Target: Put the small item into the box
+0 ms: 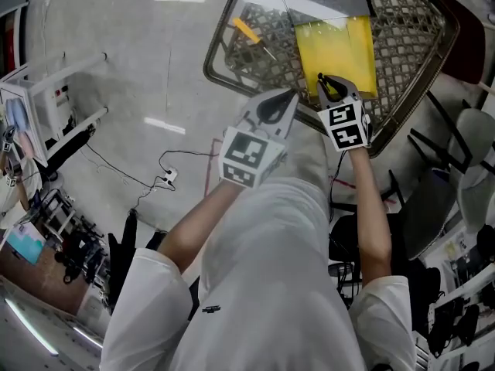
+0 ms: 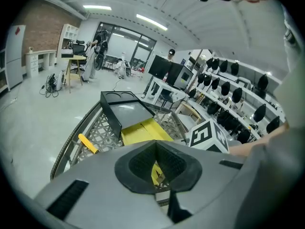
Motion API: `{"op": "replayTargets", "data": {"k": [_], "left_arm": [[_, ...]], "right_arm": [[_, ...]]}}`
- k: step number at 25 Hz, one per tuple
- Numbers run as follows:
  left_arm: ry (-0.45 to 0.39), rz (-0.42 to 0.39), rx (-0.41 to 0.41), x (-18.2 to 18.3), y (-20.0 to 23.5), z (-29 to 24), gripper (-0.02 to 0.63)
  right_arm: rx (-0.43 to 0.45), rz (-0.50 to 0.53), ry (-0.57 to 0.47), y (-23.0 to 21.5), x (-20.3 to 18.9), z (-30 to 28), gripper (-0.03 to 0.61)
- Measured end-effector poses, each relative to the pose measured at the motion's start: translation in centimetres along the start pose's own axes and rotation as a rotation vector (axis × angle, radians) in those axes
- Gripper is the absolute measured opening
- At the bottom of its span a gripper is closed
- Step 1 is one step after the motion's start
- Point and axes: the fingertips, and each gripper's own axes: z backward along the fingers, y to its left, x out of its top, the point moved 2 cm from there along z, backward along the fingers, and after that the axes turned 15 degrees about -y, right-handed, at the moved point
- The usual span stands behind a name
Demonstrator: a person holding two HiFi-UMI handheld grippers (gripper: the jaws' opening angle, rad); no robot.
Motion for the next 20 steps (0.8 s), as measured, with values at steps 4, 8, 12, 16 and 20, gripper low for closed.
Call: {"op": "replayTargets", "data": {"k": [4,8,12,16,20], "left_arm": [[-0.002,-0.002,0.009,0.0,0.5,0.0,0.002],[-0.009,-0.005,0.010,0.2,0.4,0.4,0.002],[-0.013,-0.017,0.003,0.7,0.1,0.7,0.002],[-0.021,-0.029,-0.005,1.5,-0.6,0.9,0.002],[-0.033,-0.038,-0.020,2.8,-1.4,1.4,0.002]], "right_arm": [[0.009,-0.019,0.011,0.3,-0.3,-0.2,0.077],[-0.001,-0.025,-0.022,0.5,0.2,0.2,0.077],[-0.009,-0.017,-0.075,0.9,1.8,1.1,0.060],[-0.031,-0.008,-0.112,0.8,3.4,2.7,0.023],[-0.059,-0.005,-0.147,0.9,5.3,4.8,0.006]]}}
